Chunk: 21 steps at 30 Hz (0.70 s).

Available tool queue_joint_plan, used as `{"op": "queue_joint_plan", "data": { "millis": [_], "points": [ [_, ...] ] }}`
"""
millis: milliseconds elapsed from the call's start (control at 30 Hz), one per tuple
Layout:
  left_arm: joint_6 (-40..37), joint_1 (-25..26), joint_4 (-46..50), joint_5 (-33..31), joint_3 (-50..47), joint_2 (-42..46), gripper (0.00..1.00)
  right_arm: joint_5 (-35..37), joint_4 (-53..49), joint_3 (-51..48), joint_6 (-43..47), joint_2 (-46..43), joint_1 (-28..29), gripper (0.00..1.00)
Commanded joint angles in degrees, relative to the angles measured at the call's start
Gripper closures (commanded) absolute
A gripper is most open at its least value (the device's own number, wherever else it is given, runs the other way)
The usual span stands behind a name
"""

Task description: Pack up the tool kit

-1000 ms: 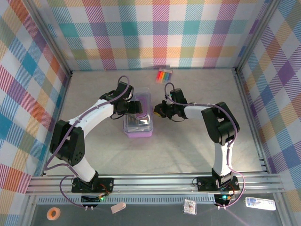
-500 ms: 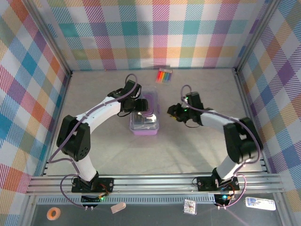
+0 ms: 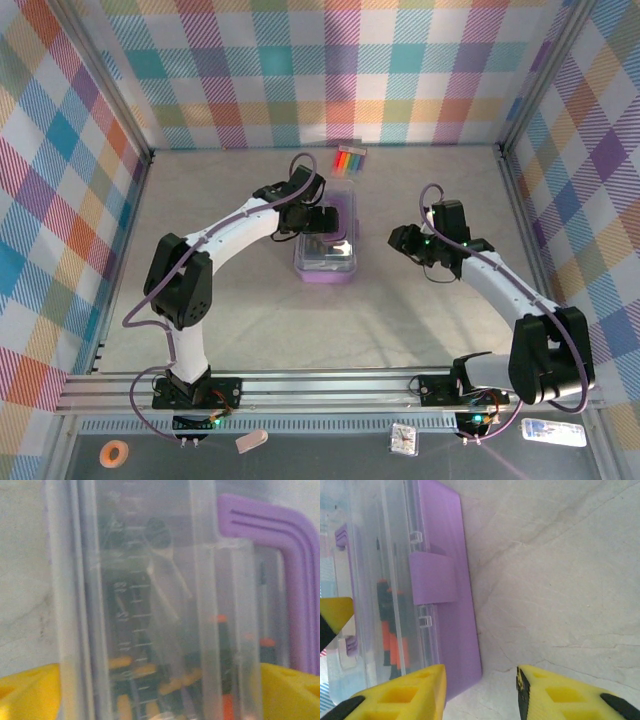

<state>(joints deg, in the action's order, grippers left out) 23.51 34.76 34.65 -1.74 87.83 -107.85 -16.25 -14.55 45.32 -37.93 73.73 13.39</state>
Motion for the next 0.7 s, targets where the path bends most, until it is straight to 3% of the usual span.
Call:
{"op": "queue_joint_plan", "data": {
  "millis": [0, 300, 500, 567, 600, 667],
  "points": [
    [-3.5, 1.7, 9.7, 0.2, 0.4, -0.2, 0.0, 0.9, -3.0, 0.3, 2.6, -2.1, -0.4, 0.55],
    [-6.8, 1.6, 12.1, -11.3, 2.2, 12.1, 0.0, 4.6, -7.7, 3.0, 5.1, -6.2, -0.4, 0.4],
    [-4.4, 1.7, -0.7, -10.1, -16.5, 31.9, 0.0, 6.7, -10.4, 4.2, 8.7, -12.1, -0.4, 0.28],
    [-2.7, 1.7, -3.2, -13.3, -23.1, 37.6, 0.0, 9.2, -10.9, 4.2, 9.3, -15.0, -0.1, 0.15],
    [-2.0, 1.7, -3.7, -15.4, -25.4, 39.5, 0.0, 10.6, -10.6, 3.9, 9.7, -16.4, 0.0, 0.0],
    [-0.8, 1.8, -3.7, -20.3, -29.4, 43.3, 0.0, 13.7, -9.7, 2.7, 9.5, -20.0, 0.3, 0.01]
  ]
}}
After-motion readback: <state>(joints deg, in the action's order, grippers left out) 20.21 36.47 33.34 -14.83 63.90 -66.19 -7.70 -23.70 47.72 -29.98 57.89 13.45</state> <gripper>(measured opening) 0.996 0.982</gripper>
